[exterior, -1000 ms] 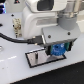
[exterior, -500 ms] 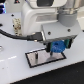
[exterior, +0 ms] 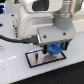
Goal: Insert the blue gear onto the right peg, followed by the red gear
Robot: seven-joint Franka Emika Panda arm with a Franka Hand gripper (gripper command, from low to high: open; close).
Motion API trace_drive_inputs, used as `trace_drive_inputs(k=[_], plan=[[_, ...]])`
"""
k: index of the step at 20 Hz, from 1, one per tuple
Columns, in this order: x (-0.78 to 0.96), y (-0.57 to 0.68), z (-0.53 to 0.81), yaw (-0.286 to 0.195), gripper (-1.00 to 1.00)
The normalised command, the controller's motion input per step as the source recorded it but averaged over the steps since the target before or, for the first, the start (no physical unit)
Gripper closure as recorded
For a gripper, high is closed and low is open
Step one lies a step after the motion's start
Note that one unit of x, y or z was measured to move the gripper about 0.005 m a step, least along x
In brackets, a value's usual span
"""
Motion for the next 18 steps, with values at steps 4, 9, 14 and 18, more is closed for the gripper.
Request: trace_drive_inputs(k=[4, 9, 14, 18], plan=[[0.14, -0.02, -0.15, 0.000, 1.00], [0.16, 0.00, -0.29, 0.000, 1.00], [0.07, 0.01, -0.15, 0.000, 1.00], [0.00, 0.04, 0.05, 0.000, -1.00]])
